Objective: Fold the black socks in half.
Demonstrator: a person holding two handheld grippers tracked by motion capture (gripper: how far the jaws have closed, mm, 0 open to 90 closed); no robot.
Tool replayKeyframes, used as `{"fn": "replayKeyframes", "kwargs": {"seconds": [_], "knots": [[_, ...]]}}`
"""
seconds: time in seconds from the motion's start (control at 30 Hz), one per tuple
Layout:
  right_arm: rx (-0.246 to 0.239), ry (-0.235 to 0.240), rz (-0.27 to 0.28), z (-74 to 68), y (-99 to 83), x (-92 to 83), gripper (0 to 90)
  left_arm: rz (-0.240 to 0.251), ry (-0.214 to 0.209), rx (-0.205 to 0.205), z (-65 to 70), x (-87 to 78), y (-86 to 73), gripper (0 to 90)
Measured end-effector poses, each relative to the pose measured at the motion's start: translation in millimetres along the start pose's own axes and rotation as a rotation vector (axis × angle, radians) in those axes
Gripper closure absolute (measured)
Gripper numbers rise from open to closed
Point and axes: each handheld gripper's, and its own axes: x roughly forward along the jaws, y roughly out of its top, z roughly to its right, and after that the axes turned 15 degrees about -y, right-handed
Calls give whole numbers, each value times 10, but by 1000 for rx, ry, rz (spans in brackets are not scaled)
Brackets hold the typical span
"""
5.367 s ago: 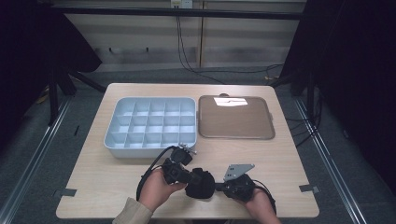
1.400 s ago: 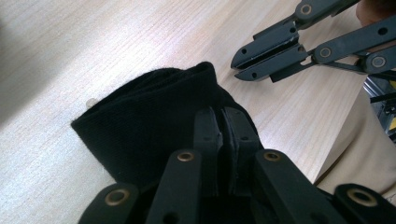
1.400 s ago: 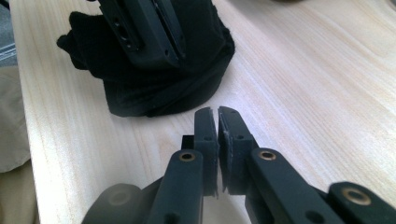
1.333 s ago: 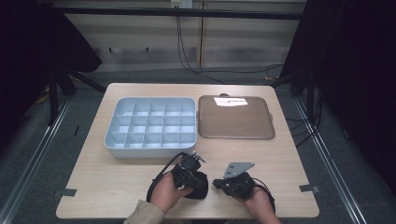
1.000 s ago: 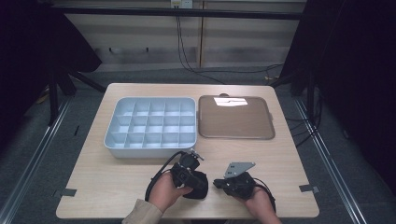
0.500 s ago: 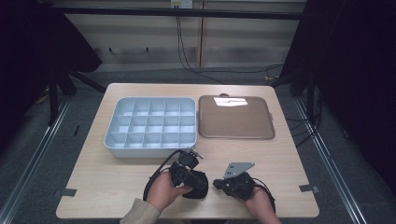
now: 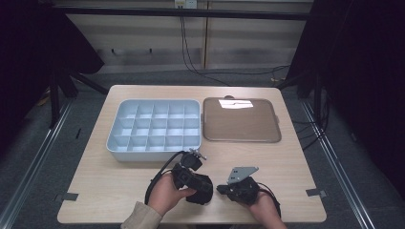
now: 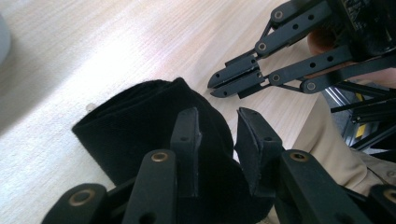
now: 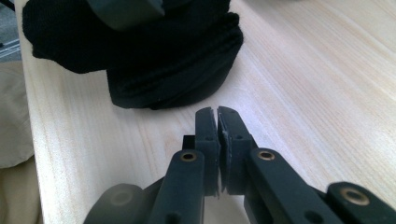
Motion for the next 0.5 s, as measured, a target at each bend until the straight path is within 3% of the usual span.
{"fn": "replayKeyframes", "kwargs": {"seconds": [0.43, 0.5], "knots": [[-5, 4, -2, -7, 1, 4, 873, 28, 39, -1, -29, -192, -41, 664], [-12, 1, 0, -8, 3, 3, 872, 36, 47, -10, -62, -226, -81, 618]]}}
